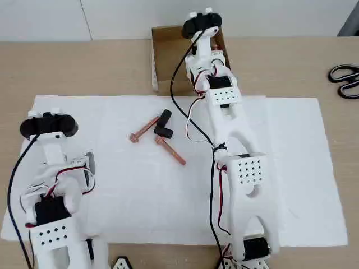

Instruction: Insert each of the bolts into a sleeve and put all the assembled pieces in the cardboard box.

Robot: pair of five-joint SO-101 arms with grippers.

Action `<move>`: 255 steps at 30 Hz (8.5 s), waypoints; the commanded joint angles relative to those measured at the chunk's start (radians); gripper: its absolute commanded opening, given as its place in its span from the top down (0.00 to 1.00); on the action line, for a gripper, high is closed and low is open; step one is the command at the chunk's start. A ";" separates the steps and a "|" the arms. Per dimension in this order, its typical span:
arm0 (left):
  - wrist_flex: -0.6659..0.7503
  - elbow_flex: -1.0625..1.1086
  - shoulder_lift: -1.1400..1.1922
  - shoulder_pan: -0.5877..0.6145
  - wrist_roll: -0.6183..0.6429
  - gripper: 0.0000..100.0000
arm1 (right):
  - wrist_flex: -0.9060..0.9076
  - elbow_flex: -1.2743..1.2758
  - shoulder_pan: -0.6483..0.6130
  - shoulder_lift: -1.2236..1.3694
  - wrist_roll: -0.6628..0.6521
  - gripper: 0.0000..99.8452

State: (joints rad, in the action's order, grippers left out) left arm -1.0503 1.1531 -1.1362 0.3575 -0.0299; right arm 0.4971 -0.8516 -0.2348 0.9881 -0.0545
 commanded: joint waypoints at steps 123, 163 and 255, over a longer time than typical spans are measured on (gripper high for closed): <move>0.141 0.087 -0.003 -0.112 0.169 0.81 | 1.086 -0.374 -0.246 -0.021 0.308 0.79; 0.141 0.088 -0.003 -0.112 0.169 0.81 | 1.026 -0.374 -0.283 0.097 0.374 0.89; -0.129 -0.191 0.006 -0.106 0.069 0.80 | 1.168 0.330 0.053 -0.323 -0.031 0.88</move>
State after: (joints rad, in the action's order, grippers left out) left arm -1.1776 1.0073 -1.1347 0.2547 0.0422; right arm 1.6556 -0.5171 -0.1841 0.6751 -0.0959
